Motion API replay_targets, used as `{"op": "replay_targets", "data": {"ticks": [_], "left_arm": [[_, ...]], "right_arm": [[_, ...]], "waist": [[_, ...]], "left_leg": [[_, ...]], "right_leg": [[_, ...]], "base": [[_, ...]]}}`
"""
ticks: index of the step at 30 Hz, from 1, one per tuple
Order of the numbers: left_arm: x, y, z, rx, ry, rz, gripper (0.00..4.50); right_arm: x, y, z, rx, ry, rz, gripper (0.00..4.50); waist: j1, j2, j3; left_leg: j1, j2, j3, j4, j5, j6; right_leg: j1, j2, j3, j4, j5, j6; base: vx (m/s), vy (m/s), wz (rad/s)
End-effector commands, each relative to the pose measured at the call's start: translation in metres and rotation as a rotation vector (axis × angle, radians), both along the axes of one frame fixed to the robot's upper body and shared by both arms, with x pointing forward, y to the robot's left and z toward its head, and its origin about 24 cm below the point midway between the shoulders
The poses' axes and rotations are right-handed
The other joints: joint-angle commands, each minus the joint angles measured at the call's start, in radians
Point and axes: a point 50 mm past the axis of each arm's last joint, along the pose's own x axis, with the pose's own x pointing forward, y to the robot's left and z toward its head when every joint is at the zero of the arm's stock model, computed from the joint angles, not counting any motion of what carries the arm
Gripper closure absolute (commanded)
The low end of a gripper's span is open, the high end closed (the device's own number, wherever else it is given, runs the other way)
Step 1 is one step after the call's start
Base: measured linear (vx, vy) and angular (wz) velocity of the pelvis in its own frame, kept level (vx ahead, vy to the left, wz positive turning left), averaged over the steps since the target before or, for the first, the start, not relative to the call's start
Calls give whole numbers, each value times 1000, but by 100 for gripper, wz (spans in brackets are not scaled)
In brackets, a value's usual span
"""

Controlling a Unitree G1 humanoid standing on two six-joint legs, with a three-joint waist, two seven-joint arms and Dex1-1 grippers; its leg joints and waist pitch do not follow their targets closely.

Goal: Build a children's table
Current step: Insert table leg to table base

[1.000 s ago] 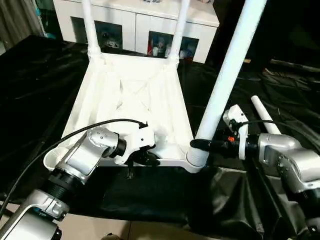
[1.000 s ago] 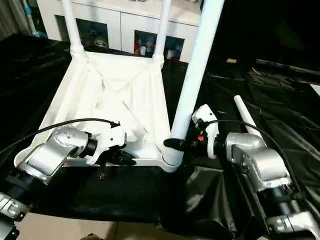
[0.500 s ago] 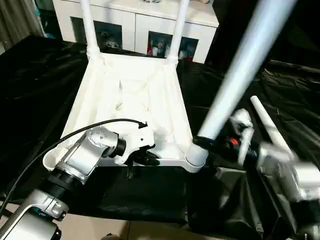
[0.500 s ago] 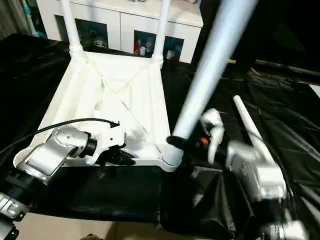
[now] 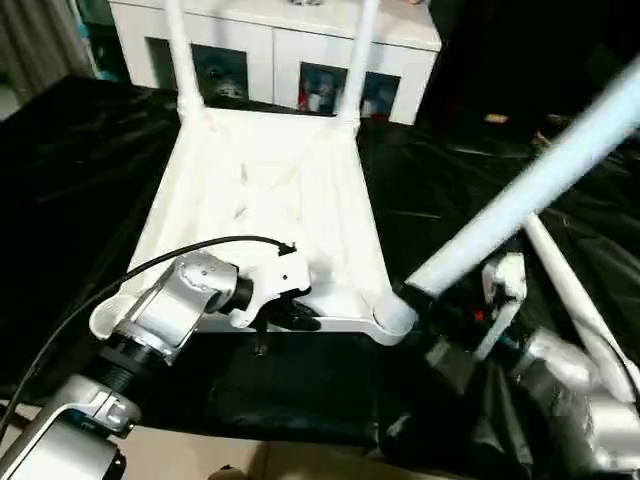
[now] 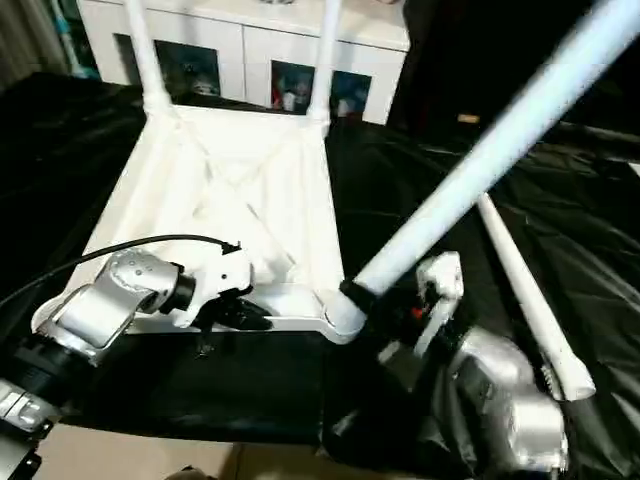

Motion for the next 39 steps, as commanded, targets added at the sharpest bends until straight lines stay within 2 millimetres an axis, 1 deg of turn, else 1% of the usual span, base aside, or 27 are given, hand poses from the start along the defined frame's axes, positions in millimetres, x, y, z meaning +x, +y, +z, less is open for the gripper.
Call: {"op": "replay_targets", "data": {"ticks": [1,3,5,6,7,8,9,10,11,12,13,14,15,16,17,18,19,20,21,22,24,28,30,33,34,36,39], "left_arm": [[5,2,11,-12,-38,0,450],[4,3,11,-10,-37,-1,450],[3,3,10,-9,-33,-1,450],[3,3,10,-9,-33,-1,450],[1,4,9,-8,-30,-1,450],[1,4,9,-7,-28,-2,450],[-1,5,9,-6,-26,-3,450],[-1,5,9,-6,-26,-3,450],[-1,5,9,-5,-24,-4,450],[-2,5,9,-4,-24,-3,450],[-3,6,8,-4,-23,-3,450],[-3,6,8,-4,-23,-3,450],[-4,5,7,-1,-21,-5,450],[-5,5,7,-1,-20,-6,450],[-5,5,7,-1,-20,-6,450],[-5,4,6,-1,-19,-7,450],[-5,4,7,-1,-19,-8,450],[-6,3,7,-3,-19,-12,450],[-6,2,7,-4,-20,-16,450],[-6,2,7,-4,-21,-19,450],[-6,1,7,-4,-22,-22,450],[-6,1,7,-2,-25,-28,450],[-6,1,7,-3,-27,-40,450],[-7,0,7,-9,-27,-70,450],[-7,-1,8,-12,-28,-86,450],[-9,-5,9,-29,-17,-132,450],[-12,-9,12,-60,12,-203,450]], "right_arm": [[-8,-2,-14,-114,58,11,266],[-9,1,-14,-136,61,39,266],[-10,5,-13,-156,67,76,266],[-10,5,-13,-156,67,76,266],[-8,7,-11,-168,73,115,266],[-7,8,-10,-174,74,128,266],[-7,8,-9,-176,81,148,266],[-7,8,-9,-176,81,148,266],[-7,8,-8,-179,89,163,266],[-7,8,-8,-186,97,177,266],[-6,7,-9,-195,120,203,266],[-6,7,-9,-195,120,203,266],[-6,5,-12,-224,159,245,266],[-5,4,-13,-230,172,257,266],[-5,4,-13,-230,172,257,266],[-5,4,-14,-233,177,263,266],[-5,3,-14,-233,181,265,266],[-3,2,-19,-237,209,285,266],[-1,1,-21,-251,218,295,266],[-1,0,-24,-259,226,304,266],[-3,-1,-27,-268,237,322,266],[-8,-4,-33,-262,243,337,266],[-13,-5,-37,-252,239,344,266],[-17,-8,-44,-258,237,361,266],[-18,-8,-45,-260,231,367,266],[-20,-9,-47,-254,224,380,266],[-19,-8,-47,-229,211,392,266]], "waist": [[7,19,-63],[7,19,-63],[6,13,-62],[7,15,-63],[6,0,-61],[7,5,-61],[7,6,-61],[5,-3,-61],[7,4,-60],[5,-12,-60],[6,-13,-59],[7,-9,-59],[6,-21,-58],[7,-22,-57],[7,-17,-58],[8,-17,-57],[8,-18,-59],[6,-24,-60],[7,-23,-60],[7,-26,-58],[6,-28,-58],[8,-32,-61],[8,-25,-60],[8,-27,-58],[9,-21,-56],[8,-25,-56],[8,-22,-52]], "left_leg": [[17,60,-27,-73,-137,25],[17,61,-27,-73,-138,27],[16,60,-25,-73,-133,35],[16,60,-26,-72,-131,35],[15,60,-25,-72,-124,42],[16,60,-25,-72,-119,47],[16,61,-25,-71,-116,48],[16,61,-24,-71,-115,53],[16,62,-24,-71,-111,56],[16,62,-23,-71,-110,59],[16,61,-23,-71,-108,61],[15,62,-24,-71,-106,60],[16,63,-21,-70,-106,62],[18,63,-22,-72,-111,60],[19,64,-23,-71,-114,57],[19,64,-23,-72,-120,52],[20,64,-23,-73,-122,46],[20,64,-23,-72,-122,45],[19,62,-23,-71,-121,45],[18,63,-23,-72,-125,44],[20,63,-23,-72,-135,38],[19,63,-24,-72,-126,39],[20,63,-24,-72,-143,36],[21,64,-25,-74,-178,27],[22,64,-26,-76,-182,25],[21,64,-26,-76,-192,26],[22,64,-27,-79,-209,25]], "right_leg": [[47,-90,47,-66,20,-251],[47,-92,49,-65,19,-250],[47,-92,49,-66,23,-248],[47,-92,49,-65,22,-249],[48,-92,49,-65,13,-246],[46,-93,49,-66,6,-244],[46,-93,49,-65,7,-244],[46,-92,49,-66,6,-244],[43,-93,49,-64,3,-242],[43,-91,48,-66,-1,-240],[44,-92,48,-66,-15,-237],[44,-94,48,-65,-20,-236],[41,-93,49,-68,-26,-231],[40,-92,47,-70,-47,-227],[39,-94,47,-67,-52,-228],[37,-93,48,-70,-62,-223],[37,-94,48,-70,-56,-221],[38,-93,48,-69,-50,-221],[38,-93,48,-68,-44,-225],[37,-94,48,-70,-52,-225],[37,-94,48,-71,-62,-220],[38,-93,48,-69,-30,-219],[37,-94,48,-71,-40,-220],[36,-93,48,-77,-77,-216],[35,-93,49,-77,-80,-216],[35,-92,48,-79,-87,-217],[34,-92,49,-81,-101,-216]], "base": [[0,0,0],[0,0,0],[0,0,0],[0,0,0],[0,0,0],[0,0,0],[0,0,0],[0,0,0],[0,0,0],[0,0,0],[0,0,0],[0,0,0],[0,0,0],[0,0,0],[0,0,0],[0,0,0],[0,0,0],[0,0,0],[0,0,0],[0,0,0],[0,0,0],[0,0,0],[0,0,0],[0,0,0],[0,0,0],[0,0,0],[0,0,0]]}}
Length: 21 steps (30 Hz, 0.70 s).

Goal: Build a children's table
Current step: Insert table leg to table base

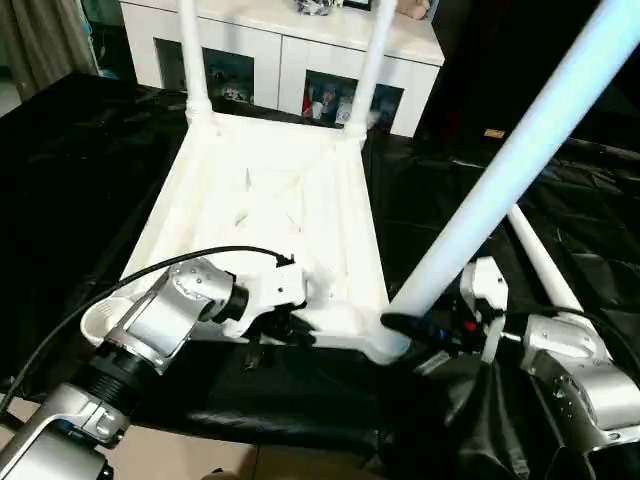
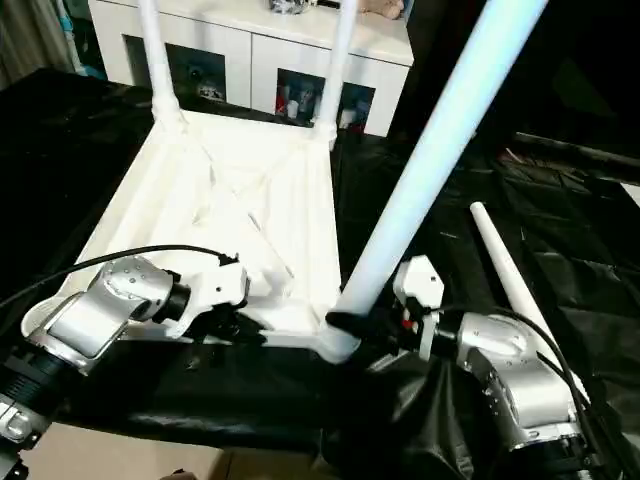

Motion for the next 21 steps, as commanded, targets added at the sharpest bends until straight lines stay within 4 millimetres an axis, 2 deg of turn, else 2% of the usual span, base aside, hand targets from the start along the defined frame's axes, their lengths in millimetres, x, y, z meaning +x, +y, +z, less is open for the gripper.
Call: {"op": "replay_targets", "data": {"ticks": [1,8,9,13,15,17,20,21], "left_arm": [[-1,-13,16,-79,-9,-116,450],[4,-11,17,-41,3,-172,450],[5,-11,17,-38,3,-172,450],[9,-9,17,-24,-11,-162,450],[11,-9,17,-21,-24,-146,450],[14,-8,16,-21,-46,-113,450],[19,-6,13,-18,-65,-51,450],[20,-5,12,-22,-68,-27,450]], "right_arm": [[-21,-8,-45,-96,226,13,266],[-22,-6,-47,-94,236,68,266],[-22,-6,-48,-99,235,77,266],[-23,-7,-50,-108,234,93,266],[-23,-7,-50,-113,232,91,266],[-19,-8,-53,-117,227,45,266],[-10,-12,-57,-106,210,-85,266],[-6,-14,-58,-104,205,-139,266]], "waist": [[1,20,-36],[4,23,-30],[5,26,-27],[8,24,-21],[10,24,-23],[11,23,-24],[7,24,-19],[5,26,-16]], "left_leg": [[20,65,-27,-80,-216,23],[23,66,-30,-87,-270,11],[23,66,-31,-89,-282,7],[33,69,-33,-95,-341,-3],[32,70,-35,-97,-331,-5],[31,70,-33,-97,-316,-2],[34,69,-36,-99,-371,-14],[37,70,-40,-100,-414,-27]], "right_leg": [[31,-92,49,-80,-109,-218],[26,-94,50,-88,-176,-211],[25,-95,50,-90,-193,-210],[21,-99,52,-103,-298,-192],[24,-100,53,-102,-292,-191],[24,-100,53,-101,-269,-195],[16,-103,53,-110,-359,-182],[11,-106,52,-115,-423,-171]], "base": [[0,0,0],[0,0,0],[0,0,0],[0,0,0],[0,0,0],[0,0,0],[0,0,0],[0,0,0]]}}
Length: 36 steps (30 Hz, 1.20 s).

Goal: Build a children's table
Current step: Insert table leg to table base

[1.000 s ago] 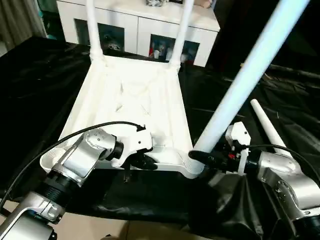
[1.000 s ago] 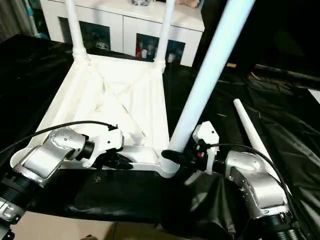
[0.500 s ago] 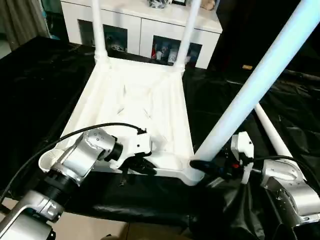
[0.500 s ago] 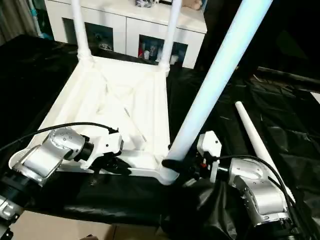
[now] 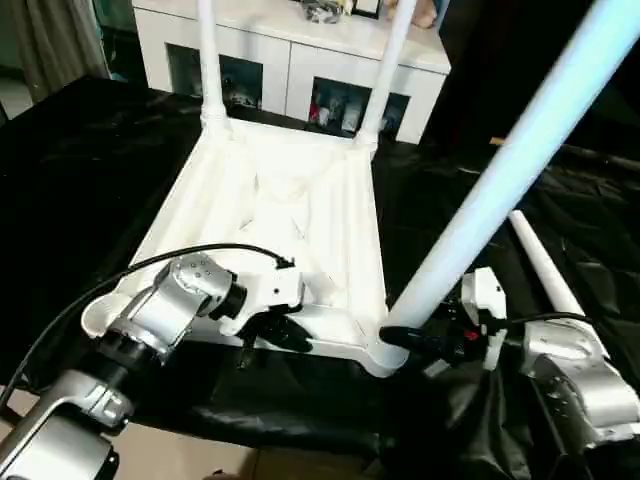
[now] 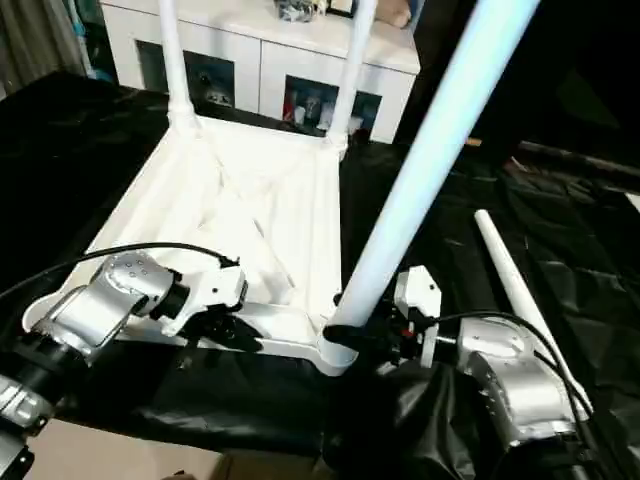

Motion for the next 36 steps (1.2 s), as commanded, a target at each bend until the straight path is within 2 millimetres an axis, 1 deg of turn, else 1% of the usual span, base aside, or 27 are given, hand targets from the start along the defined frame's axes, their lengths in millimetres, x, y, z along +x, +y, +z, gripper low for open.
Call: {"op": "replay_targets", "data": {"ticks": [1,2,4,5,6,7,8,9,10,11,14,16,17,18,20,21,22,23,25,28,29,30,31,32,34,35,36], "left_arm": [[9,-9,16,-53,-71,6,450],[9,-9,16,-58,-70,12,450],[10,-11,17,-87,-58,41,450],[10,-13,17,-100,-51,53,450],[10,-13,17,-100,-51,53,450],[10,-15,18,-117,-43,69,450],[10,-15,18,-120,-42,72,450],[10,-16,19,-123,-40,75,450],[10,-16,19,-125,-39,77,450],[10,-17,19,-129,-35,82,450],[10,-19,19,-135,-38,95,450],[11,-20,19,-134,-41,111,450],[12,-21,19,-134,-43,122,450],[12,-21,19,-132,-46,129,450],[13,-23,19,-126,-57,146,450],[13,-23,19,-126,-58,149,450],[14,-25,19,-125,-68,173,450],[14,-26,20,-126,-71,180,450],[17,-31,20,-134,-93,233,450],[18,-35,19,-136,-102,273,450],[18,-36,18,-135,-103,280,450],[19,-37,18,-135,-108,299,450],[21,-40,17,-134,-118,346,450],[21,-40,16,-134,-121,359,450],[24,-44,15,-134,-126,411,450],[25,-47,13,-136,-126,440,450],[25,-51,13,-138,-125,457,450]], "right_arm": [[-11,-19,-46,-139,206,-153,266],[-11,-19,-46,-131,207,-165,266],[-7,-21,-46,-110,206,-221,266],[-6,-21,-46,-105,206,-243,266],[-6,-21,-46,-105,206,-243,266],[-1,-21,-48,-120,202,-298,266],[0,-21,-48,-122,200,-310,266],[1,-20,-48,-123,199,-321,266],[3,-20,-49,-132,201,-344,266],[6,-19,-50,-144,200,-368,266],[11,-18,-52,-170,201,-420,266],[16,-16,-53,-194,201,-452,266],[18,-15,-54,-206,200,-471,266],[20,-13,-54,-208,204,-482,266],[24,-11,-54,-202,219,-514,266],[25,-11,-54,-201,222,-520,266],[30,-9,-54,-202,232,-557,266],[31,-9,-54,-203,233,-568,266],[41,-7,-54,-204,245,-650,266],[50,-5,-54,-200,260,-735,266],[51,-5,-53,-200,261,-747,266],[55,-5,-52,-203,257,-778,266],[60,-4,-50,-214,245,-828,266],[62,-3,-50,-216,242,-839,266],[67,1,-47,-214,239,-878,266],[70,4,-46,-207,244,-907,266],[73,7,-45,-203,248,-929,266]], "waist": [[-8,25,-19],[-12,24,-19],[-20,26,-21],[-27,25,-21],[-29,24,-21],[-31,23,-20],[-32,24,-19],[-33,25,-18],[-35,23,-14],[-37,24,-14],[-47,27,-13],[-54,30,-14],[-56,32,-14],[-60,29,-15],[-62,30,-12],[-62,29,-12],[-63,29,-9],[-65,29,-10],[-73,30,-9],[-85,31,-9],[-87,34,-7],[-88,33,-9],[-87,37,-7],[-89,34,-6],[-92,37,-3],[-93,39,-4],[-98,38,-2]], "left_leg": [[19,70,-45,-98,-440,-37],[18,71,-48,-101,-457,-43],[20,73,-51,-105,-475,-49],[12,72,-54,-108,-469,-50],[8,72,-54,-109,-462,-50],[7,71,-54,-110,-452,-47],[9,70,-52,-110,-454,-47],[10,69,-53,-109,-462,-47],[11,68,-54,-107,-482,-47],[14,68,-56,-107,-491,-48],[13,67,-60,-108,-505,-48],[9,69,-63,-113,-502,-50],[9,69,-64,-114,-506,-53],[6,67,-64,-116,-504,-55],[7,67,-63,-116,-506,-53],[11,67,-61,-114,-508,-50],[13,67,-60,-113,-514,-48],[13,66,-61,-113,-516,-50],[7,66,-65,-115,-524,-58],[11,64,-67,-115,-556,-63],[11,64,-69,-116,-563,-64],[11,64,-69,-118,-563,-63],[11,64,-69,-120,-566,-62],[12,64,-67,-119,-568,-63],[21,62,-66,-116,-584,-60],[22,62,-66,-116,-588,-62],[18,62,-68,-118,-594,-63]], "right_leg": [[0,-107,50,-111,-463,-162],[0,-106,49,-114,-480,-151],[1,-106,46,-117,-468,-149],[5,-106,44,-114,-447,-154],[7,-105,44,-113,-438,-154],[6,-106,44,-113,-433,-153],[3,-106,45,-114,-438,-154],[0,-108,45,-117,-454,-154],[-2,-110,46,-124,-510,-140],[-5,-111,46,-127,-536,-131],[-7,-113,44,-132,-565,-122],[-2,-111,40,-130,-533,-127],[-3,-110,38,-130,-522,-131],[0,-110,36,-129,-508,-133],[-4,-111,35,-133,-508,-132],[-7,-113,36,-135,-515,-131],[-11,-113,36,-137,-527,-131],[-11,-113,35,-136,-531,-132],[-9,-113,31,-137,-544,-124],[-12,-113,25,-141,-560,-118],[-11,-112,23,-143,-561,-115],[-7,-111,20,-145,-550,-110],[-9,-111,20,-147,-539,-111],[-12,-110,22,-146,-536,-113],[-20,-110,21,-151,-548,-113],[-19,-109,20,-151,-542,-114],[-18,-107,17,-150,-527,-115]], "base": [[-55,11,-5],[0,0,0],[0,0,0],[0,0,0],[0,0,0],[0,0,0],[0,0,0],[0,0,0],[0,0,0],[0,0,0],[0,0,0],[0,0,0],[0,0,0],[0,0,0],[0,0,0],[0,0,0],[0,0,0],[0,0,0],[0,0,0],[0,0,0],[0,0,0],[0,0,0],[0,0,0],[0,0,0],[0,0,0],[0,0,0],[0,0,0]]}}
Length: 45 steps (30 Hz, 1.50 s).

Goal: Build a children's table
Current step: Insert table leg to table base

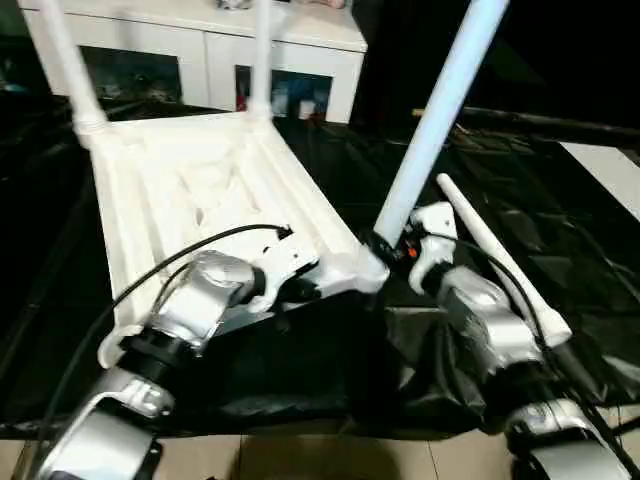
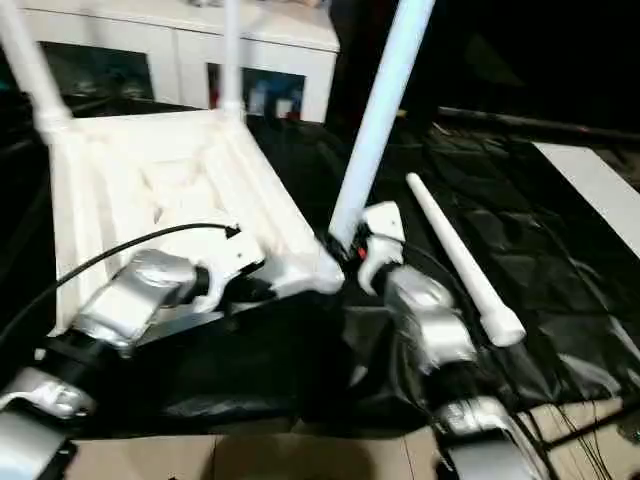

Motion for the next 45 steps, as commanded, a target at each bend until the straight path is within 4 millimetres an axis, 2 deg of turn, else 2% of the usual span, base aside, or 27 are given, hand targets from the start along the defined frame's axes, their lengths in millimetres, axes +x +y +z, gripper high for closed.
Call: {"op": "replay_targets", "data": {"ticks": [1,4,7,9,12,14,15,16,20,22,23,25,30,31,33,34,35,36,37,38,40,41,43,44,45], "left_arm": [[-1,-21,15,-84,-29,-49,450],[-4,-33,14,-93,-18,-35,450],[-10,-50,11,-105,-4,-27,450],[-11,-52,11,-106,-3,-26,450],[-20,-73,12,-140,11,-28,450],[-23,-78,13,-154,20,-31,450],[-26,-82,13,-165,24,-31,450],[-27,-84,13,-165,24,-31,450],[-26,-81,11,-152,17,-18,450],[-24,-78,11,-142,11,1,450],[-23,-77,11,-139,8,7,450],[-22,-76,12,-138,4,17,450],[-19,-73,13,-136,-6,31,450],[-19,-72,13,-136,-6,31,450],[-17,-70,14,-133,-13,32,450],[-16,-69,14,-132,-16,33,450],[-15,-68,15,-130,-21,34,450],[-14,-66,17,-127,-26,34,450],[-13,-65,17,-125,-30,33,450],[-12,-64,18,-125,-32,33,450],[-8,-60,23,-124,-54,37,450],[-7,-58,25,-126,-59,35,450],[-6,-55,30,-132,-78,22,450],[-5,-54,31,-134,-79,19,450],[-6,-49,31,-132,-69,-14,450]], "right_arm": [[-16,-37,-55,-120,271,-244,266],[-10,-30,-53,-110,279,-296,266],[-3,-17,-50,-95,295,-352,266],[-2,-15,-49,-90,298,-357,266],[2,-2,-46,-73,311,-375,266],[3,1,-46,-73,312,-374,266],[4,4,-46,-77,312,-373,266],[4,7,-45,-88,308,-367,266],[5,9,-44,-94,303,-363,266],[6,11,-42,-100,295,-359,266],[7,11,-42,-100,290,-354,266],[8,11,-41,-96,283,-349,266],[12,16,-32,-25,241,-289,266],[12,16,-31,-16,237,-281,196],[15,18,-24,15,208,-250,190],[16,19,-22,15,196,-236,176],[18,19,-18,18,182,-221,162],[19,19,-15,20,167,-203,153],[20,19,-12,23,159,-193,148],[21,19,-11,25,154,-186,142],[22,19,-3,22,117,-94,119],[22,18,-1,17,104,-67,113],[21,15,6,24,69,7,100],[21,14,9,36,62,38,88],[16,10,15,33,29,144,76]], "waist": [[-7,20,-25],[-12,20,-23],[-14,21,-23],[-16,20,-25],[-16,15,-28],[-13,15,-31],[-14,8,-32],[-13,7,-31],[-13,7,-34],[-14,6,-33],[-15,2,-35],[-15,3,-36],[-16,3,-39],[-15,3,-40],[-12,4,-45],[4,2,-47],[5,-3,-49],[5,-6,-44],[8,-4,-49],[9,-3,-50],[14,-4,-60],[16,-5,-61],[28,-8,-69],[27,-11,-74],[32,-12,-76]], "left_leg": [[20,66,-50,-105,-607,-65],[20,63,-48,-102,-591,-51],[17,63,-48,-104,-576,-54],[16,64,-47,-104,-575,-55],[12,64,-42,-104,-539,-47],[9,63,-38,-103,-509,-42],[6,63,-36,-103,-491,-36],[9,62,-34,-101,-488,-33],[12,63,-31,-101,-476,-30],[12,62,-31,-101,-489,-31],[13,62,-31,-100,-492,-30],[17,61,-31,-99,-502,-30],[13,62,-30,-99,-494,-26],[12,62,-29,-98,-481,-22],[15,64,-26,-95,-459,-19],[20,63,-13,-90,-425,-11],[22,63,-10,-87,-400,-5],[12,61,-8,-90,-377,14],[11,62,-8,-89,-371,17],[10,63,-7,-88,-363,17],[5,64,-5,-84,-310,18],[3,64,-3,-83,-293,23],[2,65,4,-74,-219,52],[0,62,7,-69,-194,62],[-4,61,10,-64,-139,81]], "right_leg": [[3,-97,42,-94,-516,-116],[3,-101,44,-99,-506,-119],[4,-100,46,-95,-485,-124],[4,-98,47,-92,-468,-125],[4,-97,52,-85,-412,-138],[6,-97,55,-83,-375,-142],[9,-97,54,-81,-370,-142],[5,-97,55,-85,-381,-137],[3,-91,56,-80,-339,-142],[2,-91,54,-82,-354,-140],[2,-91,54,-83,-362,-138],[-1,-91,54,-85,-375,-132],[2,-91,54,-84,-358,-136],[3,-91,55,-82,-343,-142],[5,-93,57,-79,-314,-160],[1,-94,60,-81,-273,-168],[-1,-91,62,-74,-255,-174],[4,-87,59,-73,-277,-175],[7,-92,56,-76,-325,-163],[6,-93,57,-77,-330,-161],[12,-90,56,-67,-268,-169],[13,-90,56,-64,-246,-174],[15,-89,57,-54,-168,-199],[17,-87,57,-50,-140,-208],[18,-88,59,-40,-77,-231]], "base": [[0,0,0],[0,0,0],[0,0,0],[0,0,0],[0,0,0],[0,0,0],[0,0,0],[0,0,0],[0,0,0],[0,0,0],[0,0,0],[0,0,0],[0,0,0],[0,0,0],[0,0,0],[0,0,0],[0,0,0],[0,0,0],[0,0,0],[0,0,0],[0,0,0],[0,0,0],[0,0,0],[0,0,0],[51,-38,5]]}}
